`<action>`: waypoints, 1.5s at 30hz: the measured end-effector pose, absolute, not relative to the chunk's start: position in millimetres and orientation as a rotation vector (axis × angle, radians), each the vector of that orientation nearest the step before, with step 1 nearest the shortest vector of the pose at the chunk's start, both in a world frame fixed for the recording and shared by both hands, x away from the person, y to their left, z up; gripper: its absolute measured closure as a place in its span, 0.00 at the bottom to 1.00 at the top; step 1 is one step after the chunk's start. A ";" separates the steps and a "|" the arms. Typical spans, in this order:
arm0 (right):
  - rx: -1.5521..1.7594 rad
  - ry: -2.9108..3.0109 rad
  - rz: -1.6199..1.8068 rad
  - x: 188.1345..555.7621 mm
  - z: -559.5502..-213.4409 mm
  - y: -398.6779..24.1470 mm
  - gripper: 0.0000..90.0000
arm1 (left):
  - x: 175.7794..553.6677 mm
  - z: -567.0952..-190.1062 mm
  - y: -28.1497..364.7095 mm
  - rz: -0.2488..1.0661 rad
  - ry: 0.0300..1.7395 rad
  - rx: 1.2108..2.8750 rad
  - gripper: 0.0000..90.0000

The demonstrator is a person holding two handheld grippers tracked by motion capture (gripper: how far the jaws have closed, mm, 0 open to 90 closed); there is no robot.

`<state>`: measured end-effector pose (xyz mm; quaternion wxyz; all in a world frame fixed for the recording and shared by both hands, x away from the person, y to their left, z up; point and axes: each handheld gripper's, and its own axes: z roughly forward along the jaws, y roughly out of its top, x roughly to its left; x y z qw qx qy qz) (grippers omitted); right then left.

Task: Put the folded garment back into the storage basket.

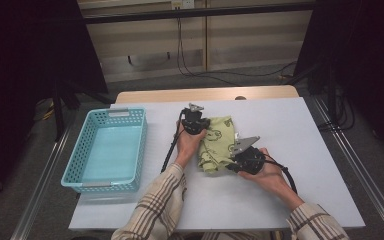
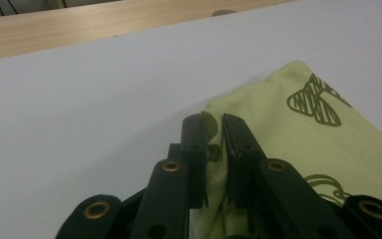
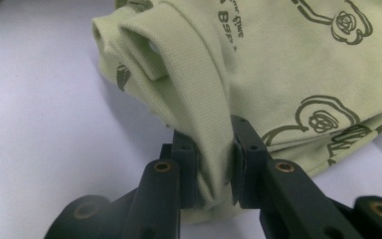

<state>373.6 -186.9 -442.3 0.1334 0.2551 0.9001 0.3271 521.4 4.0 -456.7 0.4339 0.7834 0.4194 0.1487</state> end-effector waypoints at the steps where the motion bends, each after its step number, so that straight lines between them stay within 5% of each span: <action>1: 0.746 2.607 0.950 372.8 -442.3 -186.5 0.85 | 519.6 -455.1 2.6 0.377 1.052 1.922 0.90; 45: 0.737 2.444 1.192 360.6 -415.7 -195.8 0.85 | 505.6 -414.8 13.8 0.383 0.981 1.847 0.90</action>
